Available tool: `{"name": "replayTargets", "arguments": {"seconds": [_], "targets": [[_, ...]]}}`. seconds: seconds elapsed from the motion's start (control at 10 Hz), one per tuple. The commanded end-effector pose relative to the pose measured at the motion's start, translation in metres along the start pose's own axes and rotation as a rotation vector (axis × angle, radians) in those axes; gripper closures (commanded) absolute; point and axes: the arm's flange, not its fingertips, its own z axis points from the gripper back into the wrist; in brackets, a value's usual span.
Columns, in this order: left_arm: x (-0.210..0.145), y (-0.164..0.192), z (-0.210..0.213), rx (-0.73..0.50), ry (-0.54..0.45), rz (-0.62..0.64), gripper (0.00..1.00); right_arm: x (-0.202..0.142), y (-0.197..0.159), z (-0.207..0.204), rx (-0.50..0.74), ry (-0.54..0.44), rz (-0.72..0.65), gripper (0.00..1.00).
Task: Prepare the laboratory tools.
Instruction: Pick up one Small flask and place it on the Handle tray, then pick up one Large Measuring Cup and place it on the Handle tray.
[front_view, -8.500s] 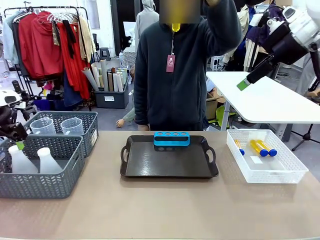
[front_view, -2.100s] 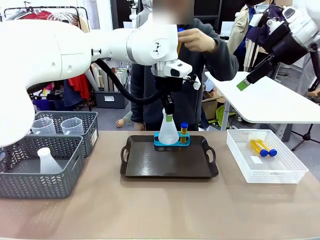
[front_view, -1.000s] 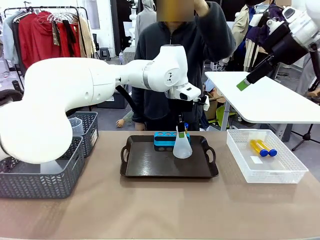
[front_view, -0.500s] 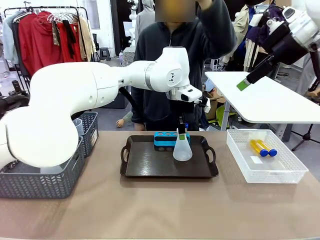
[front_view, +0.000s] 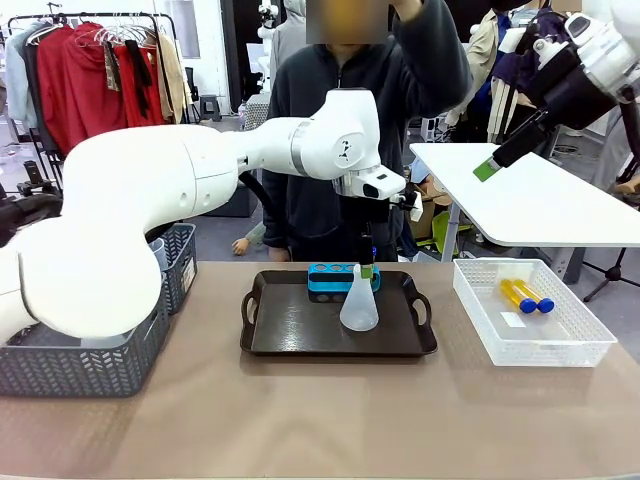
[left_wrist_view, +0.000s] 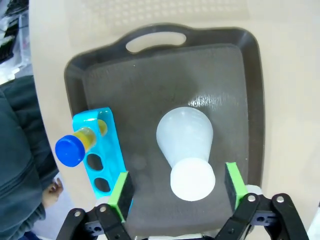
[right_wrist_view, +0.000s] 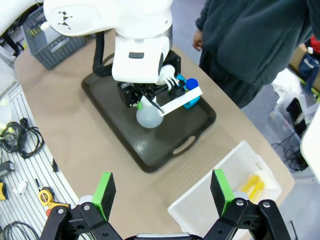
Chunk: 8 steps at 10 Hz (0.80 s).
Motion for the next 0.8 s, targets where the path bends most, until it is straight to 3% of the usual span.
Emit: {"name": "replayTargets", "arguments": {"seconds": [0.0,0.4,0.7], "targets": [[0.006,-0.001,0.023,0.023,-0.004,-0.008,0.00,0.000,0.000,0.001,0.002,-0.006,0.001,0.00],[-0.021,-0.043,0.088,0.172,0.035,0.100,0.00,0.000,0.000,0.001,0.002,-0.006,0.001,0.00],[-0.061,-0.087,0.135,0.259,0.090,0.269,0.00,0.000,0.000,0.001,0.002,-0.006,0.001,0.00]]}}
